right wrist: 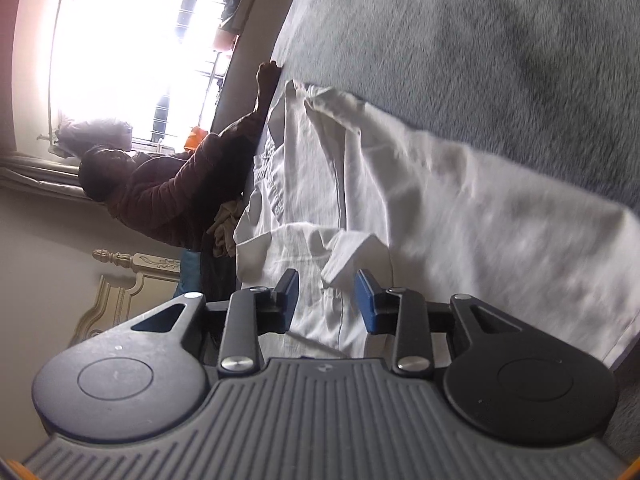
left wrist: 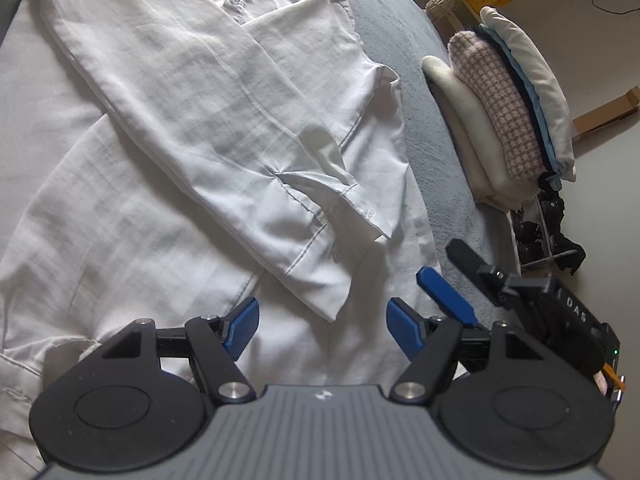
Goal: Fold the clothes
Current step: 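Open the right gripper and release the cuff onto the shirt, then grasp the white shirt edge with the left gripper while the right gripper grasps beside it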
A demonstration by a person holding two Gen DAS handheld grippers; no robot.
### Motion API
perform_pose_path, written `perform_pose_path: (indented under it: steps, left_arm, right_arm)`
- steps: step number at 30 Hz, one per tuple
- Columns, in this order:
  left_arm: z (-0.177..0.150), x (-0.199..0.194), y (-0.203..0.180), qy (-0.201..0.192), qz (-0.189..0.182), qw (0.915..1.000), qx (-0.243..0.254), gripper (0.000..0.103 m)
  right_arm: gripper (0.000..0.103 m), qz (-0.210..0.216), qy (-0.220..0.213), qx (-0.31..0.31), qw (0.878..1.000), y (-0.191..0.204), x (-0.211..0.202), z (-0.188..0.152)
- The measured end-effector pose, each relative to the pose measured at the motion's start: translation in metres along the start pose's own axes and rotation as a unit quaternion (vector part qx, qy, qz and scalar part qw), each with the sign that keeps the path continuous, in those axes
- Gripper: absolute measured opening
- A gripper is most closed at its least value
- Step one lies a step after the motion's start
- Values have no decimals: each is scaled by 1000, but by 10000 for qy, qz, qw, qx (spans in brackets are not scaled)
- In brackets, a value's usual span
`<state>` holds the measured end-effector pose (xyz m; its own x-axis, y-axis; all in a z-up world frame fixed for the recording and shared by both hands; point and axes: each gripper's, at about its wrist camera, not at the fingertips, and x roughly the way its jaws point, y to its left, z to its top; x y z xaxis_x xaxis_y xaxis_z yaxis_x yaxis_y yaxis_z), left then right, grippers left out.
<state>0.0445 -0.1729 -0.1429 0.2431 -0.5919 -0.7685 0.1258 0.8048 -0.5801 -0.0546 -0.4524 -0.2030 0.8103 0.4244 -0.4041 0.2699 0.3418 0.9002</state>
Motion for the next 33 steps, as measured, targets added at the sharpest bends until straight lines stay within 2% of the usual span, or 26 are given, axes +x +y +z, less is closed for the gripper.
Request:
perform_pose_path:
  steps: [4, 9, 12, 19, 21, 23, 25, 28, 30, 32, 33]
  left_arm:
    - [-2, 5, 3, -63, -38, 9999, -87, 71]
    - [2, 9, 8, -54, -102, 9995, -283, 71]
    - [4, 14, 11, -56, -180, 9993, -329, 67]
    - [6, 19, 18, -111, -239, 9987, -434, 43]
    - [7, 21, 19, -109, -188, 9988, -443, 33]
    - [7, 24, 20, -92, -140, 9987, -472, 17]
    - [8, 27, 19, -81, -81, 9988, -472, 14]
    - [8, 30, 18, -54, -73, 9988, -480, 14]
    - [8, 31, 18, -25, -105, 9987, -491, 21]
    - [7, 31, 19, -39, -186, 9985, -519, 35]
    - [6, 31, 19, -56, -223, 9983, -527, 36]
  right_arm:
    - [39, -62, 67, -146, 9999, -3, 6, 14]
    - [40, -77, 197, -194, 9996, -2, 19, 27]
    - [40, -94, 319, -330, 9989, 1, 30, 33]
    - [40, -301, 775, -825, 9931, 5, 62, 32]
    - [40, -418, 886, -991, 9902, 8, 67, 28]
    - [37, -526, 894, -1114, 9883, 9, 67, 24]
    - [36, -585, 866, -1170, 9876, 11, 66, 23]
    - [35, -711, 775, -1370, 9850, 18, 63, 24]
    - [36, -754, 750, -1649, 9806, 24, 62, 28]
    - [36, -792, 816, -1803, 9770, 29, 65, 30]
    - [36, -847, 859, -1871, 9749, 30, 67, 31]
